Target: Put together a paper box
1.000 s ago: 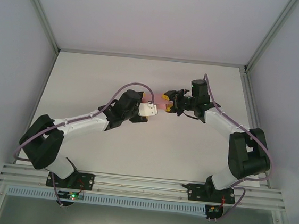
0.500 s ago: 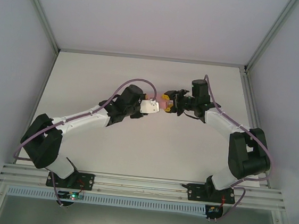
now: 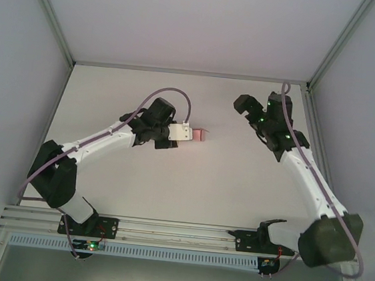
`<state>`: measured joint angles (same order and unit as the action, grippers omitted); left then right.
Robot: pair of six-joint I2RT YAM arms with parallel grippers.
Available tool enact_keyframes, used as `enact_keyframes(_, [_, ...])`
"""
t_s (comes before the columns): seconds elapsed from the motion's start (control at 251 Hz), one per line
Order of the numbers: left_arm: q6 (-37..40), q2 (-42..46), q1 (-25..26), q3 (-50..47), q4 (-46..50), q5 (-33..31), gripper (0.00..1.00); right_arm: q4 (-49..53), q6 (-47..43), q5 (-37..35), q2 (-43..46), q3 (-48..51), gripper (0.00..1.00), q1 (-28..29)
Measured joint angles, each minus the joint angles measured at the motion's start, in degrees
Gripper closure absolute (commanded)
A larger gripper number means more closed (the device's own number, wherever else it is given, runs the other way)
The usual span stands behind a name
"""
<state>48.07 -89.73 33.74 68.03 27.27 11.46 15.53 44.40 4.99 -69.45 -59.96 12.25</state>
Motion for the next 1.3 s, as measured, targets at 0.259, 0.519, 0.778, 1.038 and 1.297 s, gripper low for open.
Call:
enact_keyframes(0.259, [1.1, -6.5, -0.9, 5.9, 12.9, 3.8, 0.55, -10.3, -11.6, -1.5, 9.6, 10.3, 0.02, -0.9])
enact_keyframes(0.519, [4.0, -10.1, -2.0, 10.1, 20.0, 7.5, 0.55, -2.5, -29.3, 5.2, 4.2, 3.5, 0.02, 7.2])
enact_keyframes(0.778, [5.4, -12.9, -2.1, 12.3, 22.5, 8.1, 0.55, 10.5, -46.1, 6.5, -5.5, -0.3, 0.23, 21.4])
enact_keyframes(1.038, [6.0, -13.6, -2.4, 13.0, 23.8, 8.3, 0.55, 13.4, -50.6, 8.2, -8.7, -0.2, 0.33, 22.0])
enact_keyframes(1.297, [5.8, -14.3, -2.4, 13.9, 24.5, 8.2, 0.55, 12.1, -50.3, 8.2, -14.4, -0.2, 0.79, 22.0])
